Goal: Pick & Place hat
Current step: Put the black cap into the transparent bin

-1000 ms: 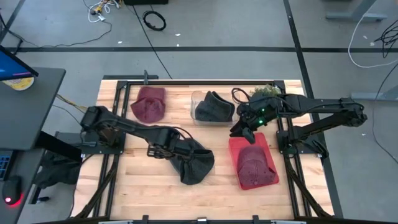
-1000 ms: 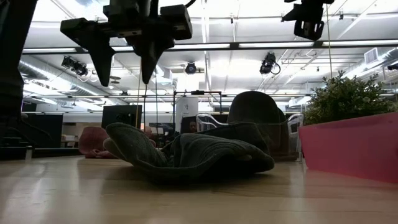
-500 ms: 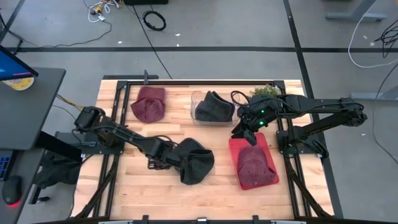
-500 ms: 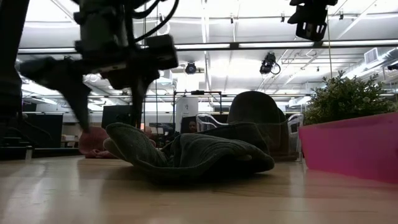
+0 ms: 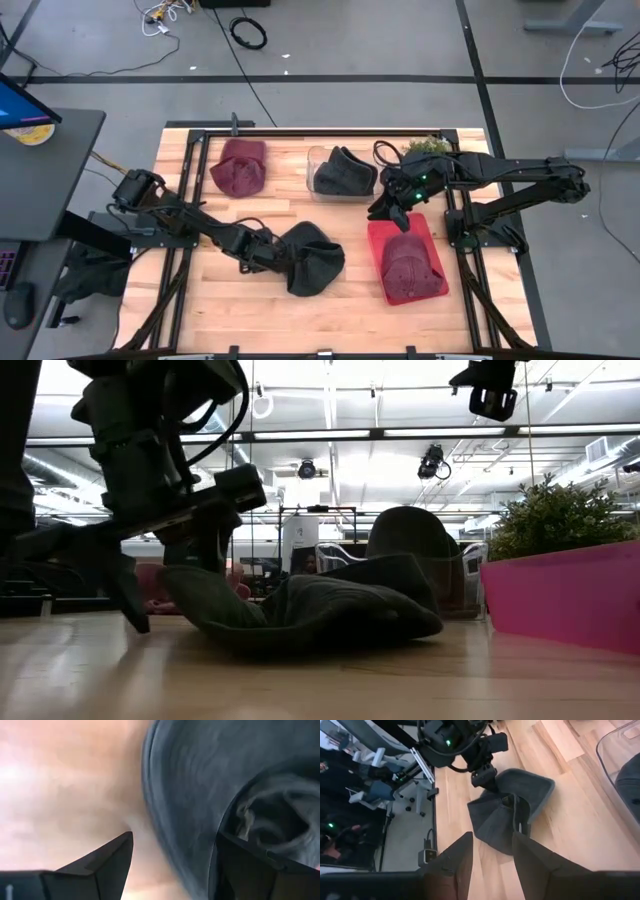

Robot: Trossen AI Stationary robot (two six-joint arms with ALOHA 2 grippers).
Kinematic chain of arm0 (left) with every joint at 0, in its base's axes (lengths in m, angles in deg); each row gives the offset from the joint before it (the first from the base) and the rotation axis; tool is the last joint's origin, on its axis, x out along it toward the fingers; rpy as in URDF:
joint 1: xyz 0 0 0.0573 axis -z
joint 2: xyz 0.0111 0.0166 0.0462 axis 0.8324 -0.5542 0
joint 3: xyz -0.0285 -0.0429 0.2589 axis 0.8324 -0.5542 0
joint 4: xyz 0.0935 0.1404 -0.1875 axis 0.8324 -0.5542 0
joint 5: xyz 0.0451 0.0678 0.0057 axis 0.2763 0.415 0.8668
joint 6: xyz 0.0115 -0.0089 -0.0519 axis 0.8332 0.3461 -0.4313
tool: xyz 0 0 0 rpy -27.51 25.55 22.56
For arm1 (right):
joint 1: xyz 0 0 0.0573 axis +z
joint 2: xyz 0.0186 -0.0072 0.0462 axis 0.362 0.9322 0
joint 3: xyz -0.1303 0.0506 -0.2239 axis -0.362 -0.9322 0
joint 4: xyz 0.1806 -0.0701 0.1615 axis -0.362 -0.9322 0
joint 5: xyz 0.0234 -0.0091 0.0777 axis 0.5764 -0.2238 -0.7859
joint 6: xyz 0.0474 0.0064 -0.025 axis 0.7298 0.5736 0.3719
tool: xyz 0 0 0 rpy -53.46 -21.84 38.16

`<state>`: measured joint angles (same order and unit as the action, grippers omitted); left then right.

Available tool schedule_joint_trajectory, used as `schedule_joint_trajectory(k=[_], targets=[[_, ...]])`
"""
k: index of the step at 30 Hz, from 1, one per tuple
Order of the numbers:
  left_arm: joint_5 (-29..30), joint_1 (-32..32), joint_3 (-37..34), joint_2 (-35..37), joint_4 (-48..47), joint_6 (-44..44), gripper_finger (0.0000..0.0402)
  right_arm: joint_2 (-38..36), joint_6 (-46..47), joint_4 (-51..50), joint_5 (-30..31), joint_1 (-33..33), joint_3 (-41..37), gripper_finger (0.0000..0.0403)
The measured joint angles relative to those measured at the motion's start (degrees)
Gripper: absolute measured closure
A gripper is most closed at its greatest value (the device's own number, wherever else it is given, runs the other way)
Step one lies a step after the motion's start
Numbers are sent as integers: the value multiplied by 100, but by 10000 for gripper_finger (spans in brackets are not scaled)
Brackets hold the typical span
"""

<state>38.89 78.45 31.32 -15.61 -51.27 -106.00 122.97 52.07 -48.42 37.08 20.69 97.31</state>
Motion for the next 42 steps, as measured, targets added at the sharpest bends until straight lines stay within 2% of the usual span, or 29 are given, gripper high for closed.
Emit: schedule_joint_trajectory(k=[3,7,11,15,20,21,26,37,42], targets=[[302,-84,0,0,13,194,113,2,29,163,0,0,0,264],[324,-293,0,0,38,704,115,2,212,390,1,-2,0,264],[387,-454,0,0,50,1078,141,2,308,501,2,0,0,264],[434,-533,0,0,85,1433,217,2,395,501,0,0,0,264],[503,-546,8,29,178,1932,364,2,443,501,0,-2,0,264],[541,-546,13,84,198,2018,380,2,454,501,0,-2,0,264],[739,-539,-2,480,83,2258,390,2,481,495,0,-2,0,264],[1995,-559,-2,1870,-247,2481,390,2,632,529,-4,-2,0,264],[2328,-603,45,2292,-202,2806,390,2,466,836,-8,-2,0,264]])
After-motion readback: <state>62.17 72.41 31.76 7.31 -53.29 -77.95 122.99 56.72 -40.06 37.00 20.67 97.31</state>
